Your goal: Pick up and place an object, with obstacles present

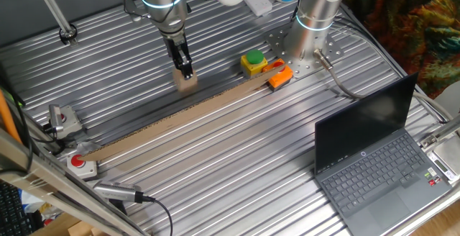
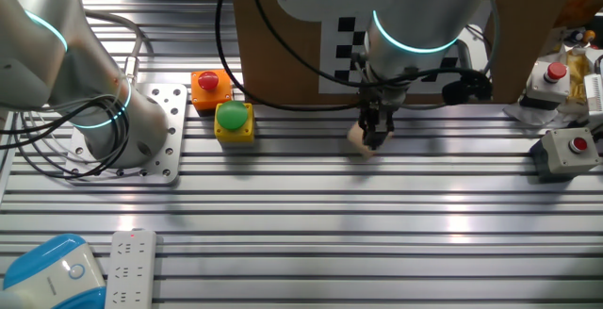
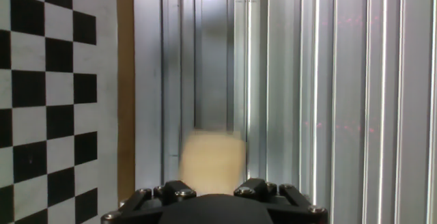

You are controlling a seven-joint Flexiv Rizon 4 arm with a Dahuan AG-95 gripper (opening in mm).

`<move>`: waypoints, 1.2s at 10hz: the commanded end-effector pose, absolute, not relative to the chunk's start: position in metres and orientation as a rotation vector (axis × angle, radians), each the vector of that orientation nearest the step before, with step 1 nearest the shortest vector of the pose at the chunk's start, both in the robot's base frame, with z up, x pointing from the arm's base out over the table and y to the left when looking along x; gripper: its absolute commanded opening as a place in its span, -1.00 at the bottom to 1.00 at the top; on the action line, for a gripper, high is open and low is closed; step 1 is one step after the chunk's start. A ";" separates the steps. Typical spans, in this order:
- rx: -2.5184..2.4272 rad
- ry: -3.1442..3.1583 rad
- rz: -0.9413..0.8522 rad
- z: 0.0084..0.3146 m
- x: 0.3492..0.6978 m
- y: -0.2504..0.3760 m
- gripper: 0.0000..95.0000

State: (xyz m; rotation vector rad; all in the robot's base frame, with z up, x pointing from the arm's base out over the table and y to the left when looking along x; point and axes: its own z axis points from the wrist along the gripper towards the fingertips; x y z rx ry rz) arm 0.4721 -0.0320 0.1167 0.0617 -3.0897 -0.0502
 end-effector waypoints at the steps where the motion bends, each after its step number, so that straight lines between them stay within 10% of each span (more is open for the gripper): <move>1: 0.045 -3.079 -0.049 0.117 0.471 -0.032 0.60; 2: 0.023 -3.080 -0.052 0.117 0.471 -0.032 0.60; 3: 0.036 -3.080 -0.053 0.118 0.471 -0.032 0.20; 12: 0.094 -3.070 -0.060 0.129 0.472 -0.035 0.20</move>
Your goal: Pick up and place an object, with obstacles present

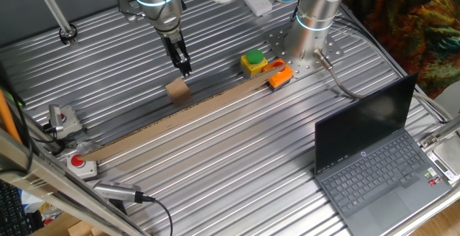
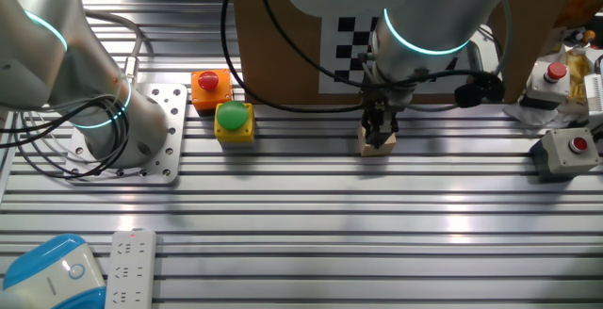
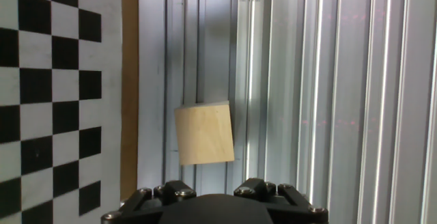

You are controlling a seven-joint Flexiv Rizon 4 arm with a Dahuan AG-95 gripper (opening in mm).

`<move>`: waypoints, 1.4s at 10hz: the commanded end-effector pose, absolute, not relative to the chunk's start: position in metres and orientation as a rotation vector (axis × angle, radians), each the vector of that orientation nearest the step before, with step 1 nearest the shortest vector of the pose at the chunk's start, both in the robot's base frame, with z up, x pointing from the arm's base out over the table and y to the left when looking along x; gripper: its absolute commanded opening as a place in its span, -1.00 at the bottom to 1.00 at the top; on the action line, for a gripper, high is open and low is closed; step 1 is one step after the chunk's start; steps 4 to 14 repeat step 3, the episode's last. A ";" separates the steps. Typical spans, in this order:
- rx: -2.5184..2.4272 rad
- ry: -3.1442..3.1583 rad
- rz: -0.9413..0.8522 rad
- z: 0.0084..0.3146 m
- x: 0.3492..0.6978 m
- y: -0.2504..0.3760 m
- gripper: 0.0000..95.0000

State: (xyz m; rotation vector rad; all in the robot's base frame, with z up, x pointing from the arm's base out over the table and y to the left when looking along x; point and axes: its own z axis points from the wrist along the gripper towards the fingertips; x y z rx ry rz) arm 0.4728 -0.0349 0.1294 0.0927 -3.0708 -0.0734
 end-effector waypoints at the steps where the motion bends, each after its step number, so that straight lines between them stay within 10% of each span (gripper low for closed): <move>1: 0.095 -3.069 -0.062 0.129 0.472 -0.035 0.20; 14: 0.097 -3.064 -0.061 0.129 0.472 -0.035 0.20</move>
